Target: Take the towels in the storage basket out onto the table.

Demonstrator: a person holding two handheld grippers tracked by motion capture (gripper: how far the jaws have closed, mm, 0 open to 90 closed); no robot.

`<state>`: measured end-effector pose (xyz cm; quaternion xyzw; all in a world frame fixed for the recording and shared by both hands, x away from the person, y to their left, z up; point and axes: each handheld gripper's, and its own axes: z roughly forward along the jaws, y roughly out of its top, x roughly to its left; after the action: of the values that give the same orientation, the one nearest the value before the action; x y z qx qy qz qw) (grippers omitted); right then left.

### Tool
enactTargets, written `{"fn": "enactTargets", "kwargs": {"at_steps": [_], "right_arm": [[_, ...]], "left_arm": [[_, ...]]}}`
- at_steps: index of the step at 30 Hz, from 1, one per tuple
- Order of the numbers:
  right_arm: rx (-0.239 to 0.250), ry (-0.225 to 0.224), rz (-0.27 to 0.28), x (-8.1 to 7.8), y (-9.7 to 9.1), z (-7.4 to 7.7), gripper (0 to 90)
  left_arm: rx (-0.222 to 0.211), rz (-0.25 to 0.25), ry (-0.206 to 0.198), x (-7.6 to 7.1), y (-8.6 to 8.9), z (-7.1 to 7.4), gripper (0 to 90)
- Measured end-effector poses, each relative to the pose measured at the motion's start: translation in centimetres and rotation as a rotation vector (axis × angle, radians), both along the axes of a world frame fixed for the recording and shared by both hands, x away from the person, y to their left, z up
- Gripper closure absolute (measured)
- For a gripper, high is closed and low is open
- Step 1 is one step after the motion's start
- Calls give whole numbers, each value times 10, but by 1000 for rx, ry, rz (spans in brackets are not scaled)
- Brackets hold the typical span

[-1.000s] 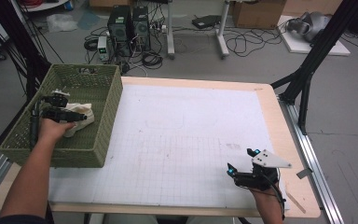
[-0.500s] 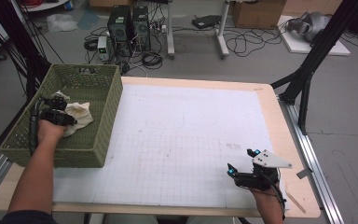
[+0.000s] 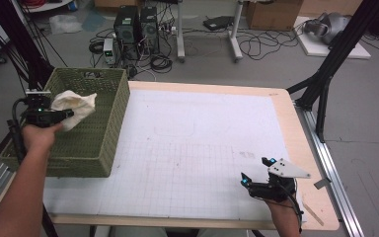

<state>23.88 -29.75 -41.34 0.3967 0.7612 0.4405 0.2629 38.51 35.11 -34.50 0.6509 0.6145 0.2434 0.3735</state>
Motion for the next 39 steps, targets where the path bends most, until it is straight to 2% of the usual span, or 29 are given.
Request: {"fn": "enactTargets", "kwargs": {"at_steps": [2, 7, 10, 14, 16, 20, 23, 28, 36, 39], "right_arm": [[3, -3, 4, 0, 0, 1, 107], [6, -5, 3, 0, 2, 1, 106], [4, -1, 7, 0, 3, 1, 107], [3, -4, 9, 0, 4, 1, 107], [0, -8, 12, 0, 4, 2, 106], [4, -8, 8, 0, 4, 2, 106], [3, -10, 7, 0, 3, 2, 107], [5, -9, 8, 0, 3, 2, 106], [7, -10, 7, -1, 3, 3, 106], [9, -9, 6, -1, 3, 3, 106]], "left_arm": [[-1, -23, -38, -7, 0, 6, 796], [-38, -58, -146, -22, -1, 23, 796], [-41, -90, -197, -28, -5, 33, 796], [-85, -175, -267, -34, -22, 48, 796], [-92, -218, -291, -35, -35, 54, 796], [-91, -303, -319, -36, -62, 64, 795], [-108, -354, -340, -36, -80, 69, 796], [-105, -435, -362, -37, -111, 74, 796], [-128, -555, -345, -36, -164, 61, 796], [-143, -590, -340, -35, -186, 51, 796]]}}
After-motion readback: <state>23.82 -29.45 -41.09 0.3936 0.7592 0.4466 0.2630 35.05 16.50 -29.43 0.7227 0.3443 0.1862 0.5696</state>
